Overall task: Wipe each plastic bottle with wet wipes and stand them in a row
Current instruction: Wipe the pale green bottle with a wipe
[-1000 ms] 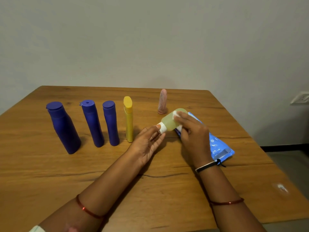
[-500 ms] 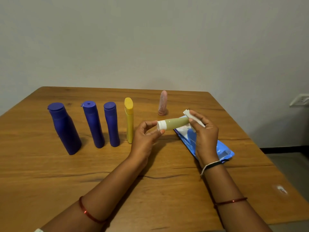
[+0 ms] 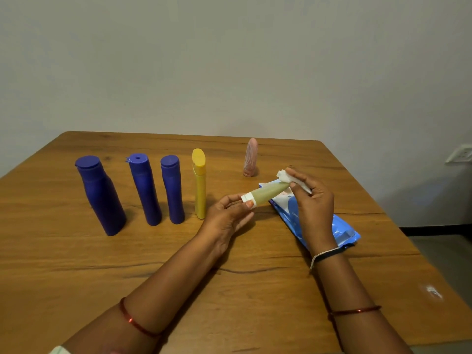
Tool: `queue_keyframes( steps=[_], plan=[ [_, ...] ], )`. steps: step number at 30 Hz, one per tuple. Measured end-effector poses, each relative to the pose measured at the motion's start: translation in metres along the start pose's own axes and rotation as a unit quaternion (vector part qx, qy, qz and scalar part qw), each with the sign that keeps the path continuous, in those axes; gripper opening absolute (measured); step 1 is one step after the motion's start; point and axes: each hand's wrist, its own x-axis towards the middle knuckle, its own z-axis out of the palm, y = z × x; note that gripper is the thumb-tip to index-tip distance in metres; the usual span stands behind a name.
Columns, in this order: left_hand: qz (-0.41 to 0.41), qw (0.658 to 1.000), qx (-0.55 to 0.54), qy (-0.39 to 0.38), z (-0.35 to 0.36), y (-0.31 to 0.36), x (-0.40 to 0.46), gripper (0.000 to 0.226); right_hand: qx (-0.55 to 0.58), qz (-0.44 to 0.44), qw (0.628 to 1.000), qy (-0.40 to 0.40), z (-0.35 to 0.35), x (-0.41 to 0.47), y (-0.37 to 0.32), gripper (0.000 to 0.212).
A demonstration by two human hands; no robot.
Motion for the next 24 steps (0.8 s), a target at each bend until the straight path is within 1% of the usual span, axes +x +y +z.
queue_keyframes(
  steps=[2,5,8,10,13,14,16,18,20,22,24],
  plan=[
    [0.053,0.997,0.056,0.013,0.0,-0.003,-0.001,0.028,-0.064,-0.016,0.998,0.013,0.002,-0.001,0.003,0.04],
    [0.144,0.974,0.17,0.044,0.0,-0.006,-0.003,0.031,-0.166,-0.075,0.983,0.015,0.006,-0.005,0.006,0.04],
    [0.196,0.961,0.192,0.045,0.0,-0.006,-0.004,0.032,-0.19,-0.135,0.972,-0.017,0.014,-0.013,0.005,0.041],
    [0.209,0.957,0.196,0.051,0.0,-0.005,-0.004,0.031,-0.181,-0.164,0.967,-0.065,0.021,-0.02,0.001,0.046],
    [0.222,0.951,0.203,0.064,-0.001,-0.005,-0.004,0.03,-0.184,-0.231,0.941,-0.167,0.03,-0.033,-0.003,0.051],
    [0.224,0.95,0.206,0.065,-0.002,-0.005,-0.005,0.03,-0.189,-0.241,0.936,-0.175,0.03,-0.033,-0.002,0.051],
    [0.223,0.948,0.219,0.061,-0.002,-0.005,-0.004,0.031,-0.198,-0.222,0.944,-0.14,0.025,-0.026,0.001,0.048],
    [0.222,0.946,0.228,0.055,-0.002,-0.006,-0.004,0.03,-0.213,-0.179,0.958,-0.069,0.015,-0.015,0.006,0.047],
    [0.224,0.945,0.234,0.048,-0.002,-0.006,-0.003,0.03,-0.233,-0.146,0.961,-0.01,0.005,-0.004,0.011,0.047],
    [0.23,0.944,0.236,0.037,0.0,-0.006,-0.005,0.031,-0.239,-0.139,0.961,0.015,0.0,0.001,0.013,0.047],
    [0.23,0.946,0.227,0.024,0.0,-0.005,-0.005,0.032,-0.233,-0.145,0.962,0.008,0.005,-0.003,0.012,0.047]
  ],
)
